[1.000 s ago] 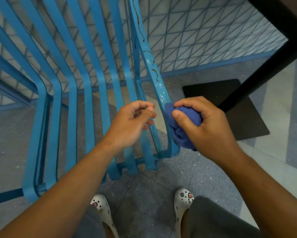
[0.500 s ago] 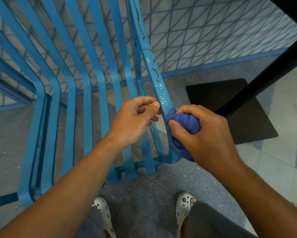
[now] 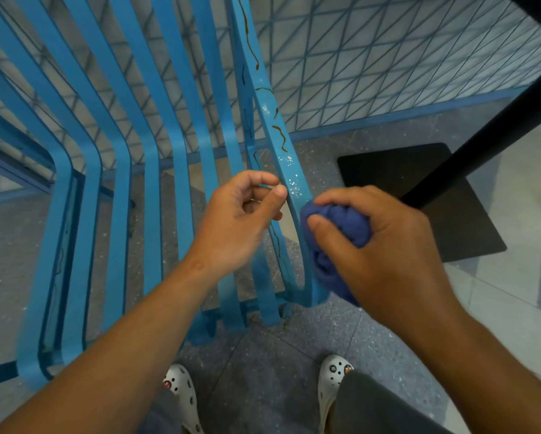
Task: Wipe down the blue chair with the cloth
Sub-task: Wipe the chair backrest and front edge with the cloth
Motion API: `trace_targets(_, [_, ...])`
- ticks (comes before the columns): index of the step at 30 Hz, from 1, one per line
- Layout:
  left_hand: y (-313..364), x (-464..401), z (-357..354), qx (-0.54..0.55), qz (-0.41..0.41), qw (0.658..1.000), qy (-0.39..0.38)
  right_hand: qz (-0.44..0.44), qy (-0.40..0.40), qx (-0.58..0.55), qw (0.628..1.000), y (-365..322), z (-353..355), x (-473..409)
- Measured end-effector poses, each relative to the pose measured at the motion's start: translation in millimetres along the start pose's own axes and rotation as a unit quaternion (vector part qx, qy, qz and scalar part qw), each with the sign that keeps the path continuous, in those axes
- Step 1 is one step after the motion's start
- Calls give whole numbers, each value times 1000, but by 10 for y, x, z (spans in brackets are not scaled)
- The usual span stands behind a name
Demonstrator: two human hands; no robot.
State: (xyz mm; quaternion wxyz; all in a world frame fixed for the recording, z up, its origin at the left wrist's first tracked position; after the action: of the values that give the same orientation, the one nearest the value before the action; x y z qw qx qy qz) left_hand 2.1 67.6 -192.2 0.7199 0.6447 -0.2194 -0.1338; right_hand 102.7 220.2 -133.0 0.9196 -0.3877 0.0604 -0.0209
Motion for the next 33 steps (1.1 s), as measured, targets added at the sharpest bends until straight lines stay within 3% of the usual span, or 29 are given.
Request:
trace_targets(10, [31,4,8,-27,-38,999,-17,-82,68,-4,994,299,125,-146])
trace_targets(17, [17,-23,41,-18,-33,999,-17,-19,27,57,998,-25,-145,-41])
trace_targets(22, [15,-50,36,-7,-18,1000,-9,-78,52,26,995,235,66,-208])
trace_targets(28, [21,-142,58,15,11,1000,18,-15,38,74,996,-87,-83,-143])
trace_targets(33, [27,-186,58,28,27,999,29,-53,46,45,997,62,-23,-291])
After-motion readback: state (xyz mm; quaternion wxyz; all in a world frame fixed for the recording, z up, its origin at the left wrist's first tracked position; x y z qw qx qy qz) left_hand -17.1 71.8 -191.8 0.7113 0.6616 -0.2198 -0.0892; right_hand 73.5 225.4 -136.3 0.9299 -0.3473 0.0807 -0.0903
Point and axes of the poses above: each hand's wrist, its own x-axis away from the middle knuckle, its own z-axis out of the back of the hand, y = z × x, the point moved 5 cm from there along -x, towards the middle knuckle, and after that the axes turned 9 degrees about -y, right-handed, at the moved point
